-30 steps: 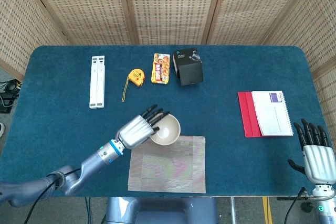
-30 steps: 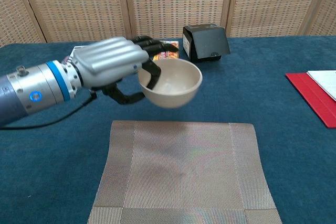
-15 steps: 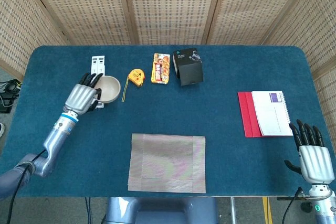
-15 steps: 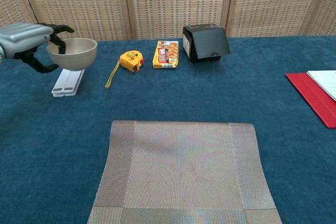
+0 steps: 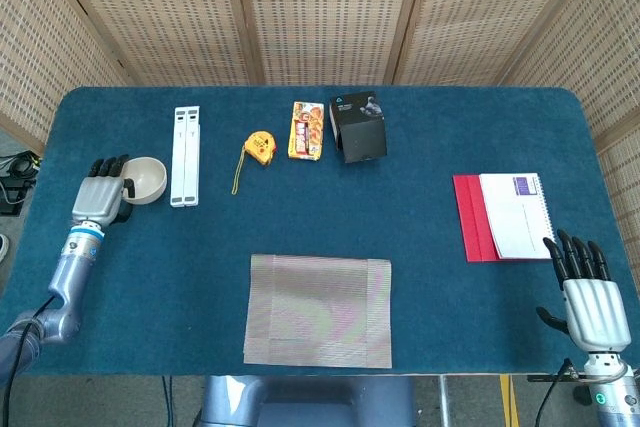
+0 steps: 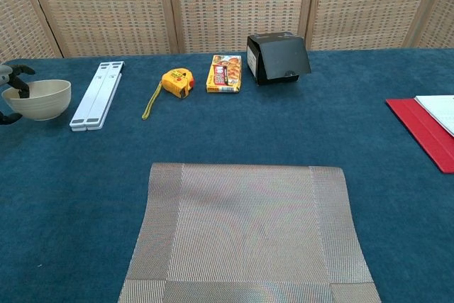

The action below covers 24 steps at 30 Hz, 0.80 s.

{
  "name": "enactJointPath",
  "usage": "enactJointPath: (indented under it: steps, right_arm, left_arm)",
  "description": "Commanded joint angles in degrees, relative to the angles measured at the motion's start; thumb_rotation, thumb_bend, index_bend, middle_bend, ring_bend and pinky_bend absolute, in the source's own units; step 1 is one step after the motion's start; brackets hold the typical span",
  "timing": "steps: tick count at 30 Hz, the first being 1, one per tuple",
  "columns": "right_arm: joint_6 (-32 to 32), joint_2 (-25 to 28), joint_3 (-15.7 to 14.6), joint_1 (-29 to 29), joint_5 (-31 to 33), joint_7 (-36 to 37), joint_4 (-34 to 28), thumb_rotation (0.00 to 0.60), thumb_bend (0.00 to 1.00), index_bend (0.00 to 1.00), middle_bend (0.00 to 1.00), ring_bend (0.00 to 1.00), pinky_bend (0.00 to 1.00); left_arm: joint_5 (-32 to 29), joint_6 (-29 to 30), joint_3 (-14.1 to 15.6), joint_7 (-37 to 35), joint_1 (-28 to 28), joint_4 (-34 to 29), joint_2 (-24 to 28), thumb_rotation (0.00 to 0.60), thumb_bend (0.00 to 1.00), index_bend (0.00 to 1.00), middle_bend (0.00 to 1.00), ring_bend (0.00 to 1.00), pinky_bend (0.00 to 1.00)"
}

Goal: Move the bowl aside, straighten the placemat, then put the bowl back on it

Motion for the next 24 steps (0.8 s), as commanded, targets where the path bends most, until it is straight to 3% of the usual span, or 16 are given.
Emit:
enactJointPath:
  steps: [1,2,3,4,5,9,12,17,22,24]
  right_arm:
    - [-0.1,0.0,0.0,0.0,0.0,0.0,0.0,0.600,0.00,0.09,0.00,0.00,0.00]
    - [-0.1,0.0,-0.1,0.0,0.0,0.0,0.1,0.600,0.00,0.09,0.00,0.00,0.00]
    - [-0.2,0.0,-0.1,0.1,0.0,0.0,0.1,0.600,0.00,0.09,0.00,0.00,0.00]
    - [-0.2,0.0,-0.1,0.1,0.0,-0.1,0.1,0.600,0.00,0.09,0.00,0.00,0.00]
    - [-0.2,-0.1,-0.2,0.1,-0.1,-0.1,0.1,0.600,0.00,0.09,0.00,0.00,0.00]
    - [-0.3,-0.1,-0.3,0.2,-0.2,-0.4,-0.1,0.600,0.00,0.09,0.00,0.00,0.00]
    - [-0.4,-0.2,-0.3,0.2,-0.3,-0.8,-0.2,0.600,0.00,0.09,0.00,0.00,0.00]
    - [-0.6,-0.3,-0.2,0.4,0.0,-1.0,-0.2,0.600,0.00,0.09,0.00,0.00,0.00]
    - [-0.7,-0.5,-0.2,0.5,0.0,-1.2,0.0,0.600,0.00,0.09,0.00,0.00,0.00]
    - [-0.6,-0.6,-0.2,0.5,0.0,-1.2,0.0,0.600,0.00,0.09,0.00,0.00,0.00]
  left_arm:
    - [-0.3,-0.4,0.4,0.2,0.2,-0.4,0.5,0.600,0.15,0.33,0.00,0.00,0.00]
    - [0.0,-0.2,0.5,-0.3,0.4,-1.2,1.1,0.600,0.04,0.16,0.00,0.00,0.00]
    - [0.4,0.2,0.6,-0.9,0.6,-2.1,1.8,0.600,0.00,0.07,0.00,0.00,0.00]
    - [0.7,0.7,0.7,-1.6,0.9,-2.9,2.4,0.600,0.00,0.01,0.00,0.00,0.00]
    - [1.1,1.3,0.8,-2.2,1.2,-3.8,3.1,0.600,0.00,0.00,0.00,0.00,0.00]
    - [5.5,8.1,1.3,-6.8,3.5,-10.1,7.7,0.600,0.00,0.00,0.00,0.00,0.00]
    - [11.1,16.6,2.0,-11.4,5.7,-15.4,11.1,0.600,0.00,0.00,0.00,0.00,0.00]
    - [25.5,28.1,7.0,-20.4,7.0,-21.2,15.1,0.600,0.00,0.01,0.00,0.00,0.00]
    - [39.8,32.0,14.5,-24.2,5.0,-25.4,15.5,0.600,0.00,0.24,0.00,0.00,0.00]
    - [42.3,32.1,16.0,-23.5,4.4,-25.9,14.6,0.600,0.00,0.31,0.00,0.00,0.00]
